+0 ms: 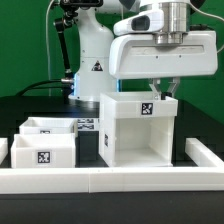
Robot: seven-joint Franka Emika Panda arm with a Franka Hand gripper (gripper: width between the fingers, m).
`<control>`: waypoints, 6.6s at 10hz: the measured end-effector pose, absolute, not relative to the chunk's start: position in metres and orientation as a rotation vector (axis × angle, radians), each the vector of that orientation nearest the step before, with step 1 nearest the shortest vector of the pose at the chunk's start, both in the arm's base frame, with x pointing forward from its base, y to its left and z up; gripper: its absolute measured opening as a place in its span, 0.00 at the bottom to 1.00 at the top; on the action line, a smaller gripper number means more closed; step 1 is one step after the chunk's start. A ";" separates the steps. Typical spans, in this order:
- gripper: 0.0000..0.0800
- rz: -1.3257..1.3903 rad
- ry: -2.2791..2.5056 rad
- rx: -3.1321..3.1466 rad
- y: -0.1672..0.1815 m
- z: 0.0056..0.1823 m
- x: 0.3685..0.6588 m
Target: Assemble drawer
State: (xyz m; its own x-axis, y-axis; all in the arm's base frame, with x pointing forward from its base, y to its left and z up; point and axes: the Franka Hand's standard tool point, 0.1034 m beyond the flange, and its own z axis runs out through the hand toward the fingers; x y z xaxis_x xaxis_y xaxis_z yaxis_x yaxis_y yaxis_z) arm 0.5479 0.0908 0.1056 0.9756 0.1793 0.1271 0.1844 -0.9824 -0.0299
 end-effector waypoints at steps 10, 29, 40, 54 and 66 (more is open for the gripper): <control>0.05 -0.227 0.066 -3.052 0.100 0.107 0.575; 0.06 -0.117 1.645 -2.366 0.097 0.111 0.595; 0.06 -0.056 1.899 -2.073 0.093 0.108 0.634; 0.81 -0.062 1.391 -2.447 0.083 0.147 0.637; 0.81 -0.158 0.021 -2.899 0.048 0.142 0.615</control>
Offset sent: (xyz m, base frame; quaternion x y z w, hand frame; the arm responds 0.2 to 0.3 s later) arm 0.0277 0.0014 -0.0161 0.0001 0.0051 0.0233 0.9997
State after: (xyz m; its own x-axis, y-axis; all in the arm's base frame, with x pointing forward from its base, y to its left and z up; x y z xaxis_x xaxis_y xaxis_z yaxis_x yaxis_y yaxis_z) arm 0.6155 0.0476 0.1422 0.9940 -0.0271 0.1057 -0.0014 -0.9716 -0.2367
